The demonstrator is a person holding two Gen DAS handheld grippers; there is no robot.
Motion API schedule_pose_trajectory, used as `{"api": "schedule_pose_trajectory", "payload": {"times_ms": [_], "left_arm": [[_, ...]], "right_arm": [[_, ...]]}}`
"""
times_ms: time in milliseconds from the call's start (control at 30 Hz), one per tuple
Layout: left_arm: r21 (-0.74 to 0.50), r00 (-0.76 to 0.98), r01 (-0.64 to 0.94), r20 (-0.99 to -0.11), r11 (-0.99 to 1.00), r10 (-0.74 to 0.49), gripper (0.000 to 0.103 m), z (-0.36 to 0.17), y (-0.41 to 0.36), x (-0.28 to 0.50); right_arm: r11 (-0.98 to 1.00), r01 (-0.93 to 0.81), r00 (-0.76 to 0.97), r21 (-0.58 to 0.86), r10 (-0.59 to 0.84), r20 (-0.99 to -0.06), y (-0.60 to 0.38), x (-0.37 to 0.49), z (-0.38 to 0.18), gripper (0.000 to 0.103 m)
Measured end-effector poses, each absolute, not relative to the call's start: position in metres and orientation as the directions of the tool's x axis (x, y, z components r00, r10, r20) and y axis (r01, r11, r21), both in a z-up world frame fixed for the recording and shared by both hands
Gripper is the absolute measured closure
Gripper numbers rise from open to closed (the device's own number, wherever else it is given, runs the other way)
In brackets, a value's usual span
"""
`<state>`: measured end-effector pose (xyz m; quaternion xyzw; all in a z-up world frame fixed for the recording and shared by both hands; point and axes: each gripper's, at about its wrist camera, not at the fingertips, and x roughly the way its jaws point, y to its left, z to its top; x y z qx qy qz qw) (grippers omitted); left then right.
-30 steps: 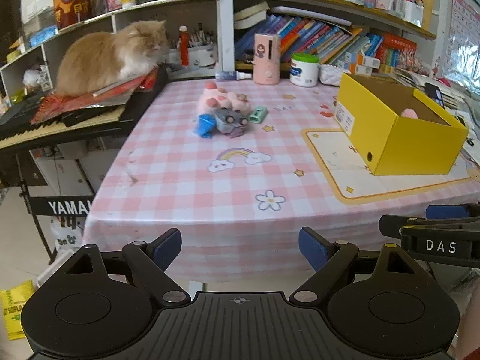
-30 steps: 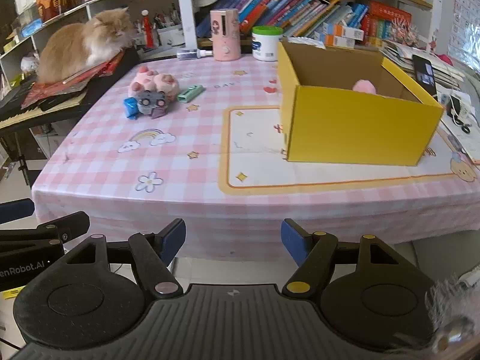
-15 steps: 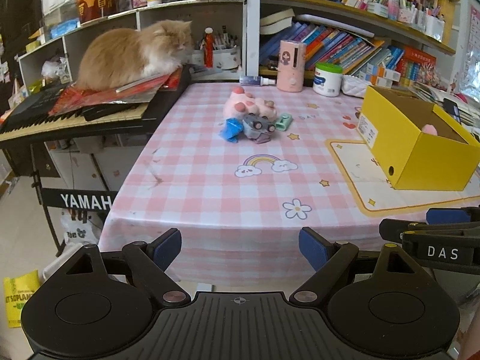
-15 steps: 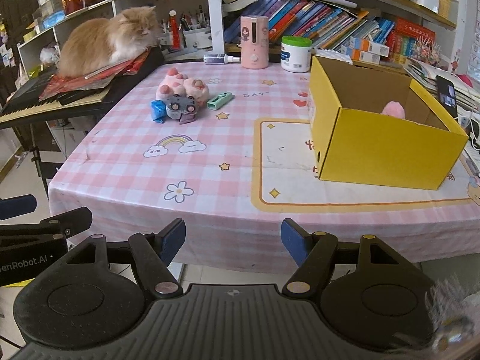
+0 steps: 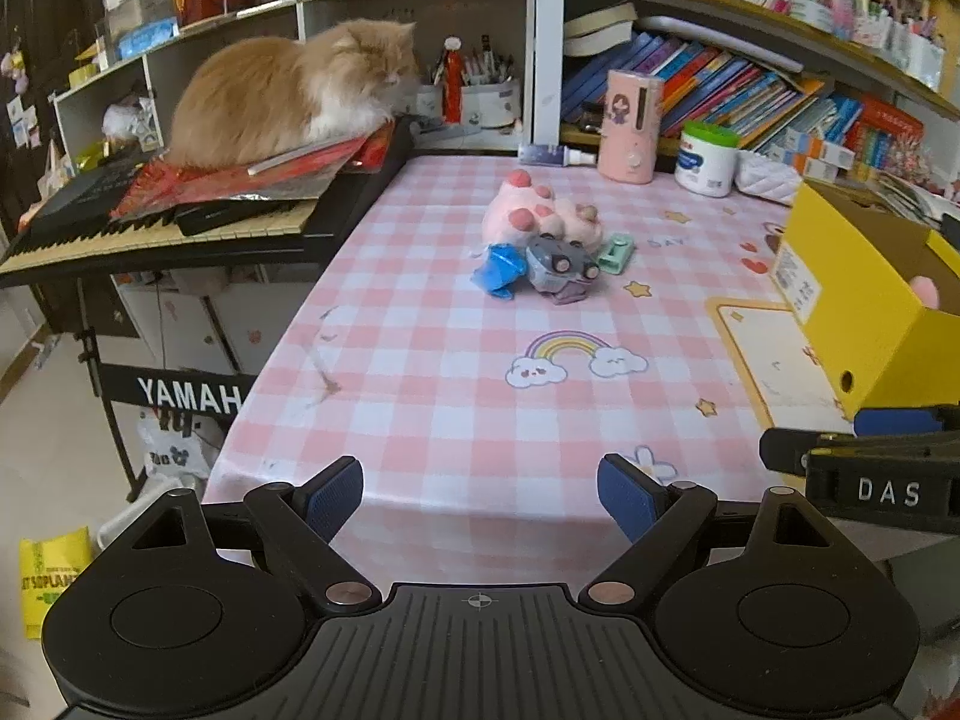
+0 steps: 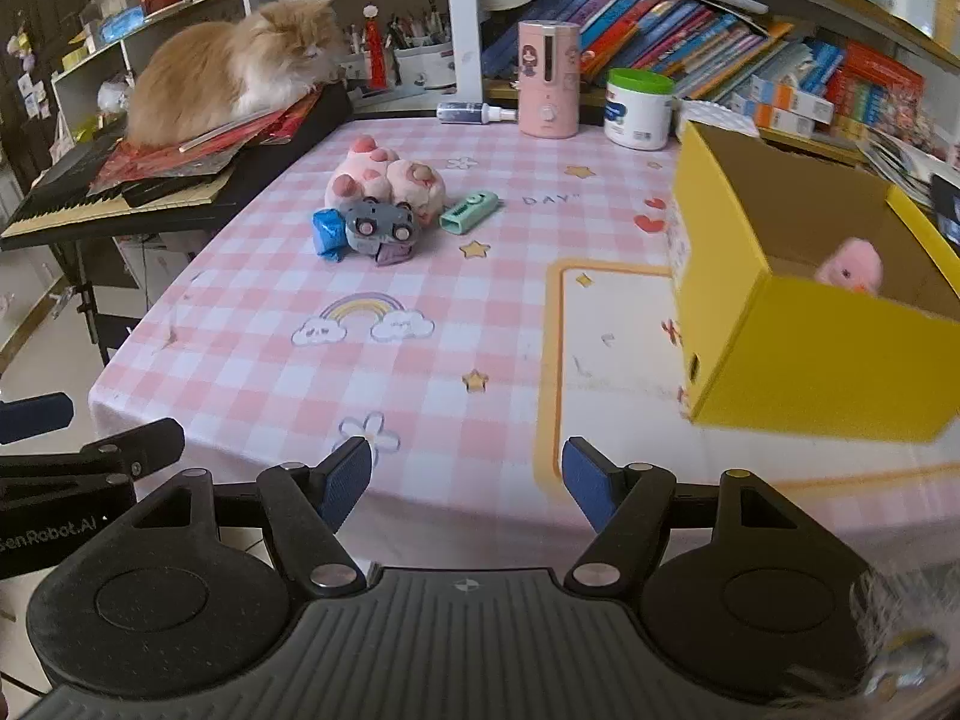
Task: Organize objects
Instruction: 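Withdraw both open tools from the box toward the plush and toy car, then grasp the grey toy car with the right tool while the left tool grasps the blue toy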
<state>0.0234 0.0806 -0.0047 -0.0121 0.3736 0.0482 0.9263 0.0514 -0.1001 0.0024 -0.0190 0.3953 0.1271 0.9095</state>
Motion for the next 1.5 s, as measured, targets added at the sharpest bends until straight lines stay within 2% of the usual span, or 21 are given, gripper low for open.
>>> {"api": "schedule_pose_trajectory", "payload": {"times_ms": [533, 800, 1167, 1500], "left_arm": [[0.027, 0.671, -0.225, -0.721, 0.974, 0.175, 0.015, -0.01, 0.096, 0.097], [0.046, 0.646, -0.272, -0.731, 0.961, 0.218, 0.015, -0.011, 0.104, 0.115], [0.077, 0.63, -0.288, -0.735, 0.955, 0.249, 0.015, -0.013, 0.107, 0.131], [0.088, 0.624, -0.278, -0.74, 0.957, 0.25, 0.015, -0.016, 0.105, 0.145]], "right_arm": [[0.931, -0.356, 0.602, 0.082, 0.295, -0.742, -0.074, 0.157, -0.001, 0.034], [0.91, -0.385, 0.588, 0.156, 0.372, -0.718, -0.061, 0.201, 0.001, 0.034], [0.882, -0.399, 0.528, 0.251, 0.444, -0.724, -0.027, 0.262, -0.011, 0.035], [0.878, -0.371, 0.451, 0.301, 0.454, -0.769, -0.009, 0.3, -0.034, 0.037]]}}
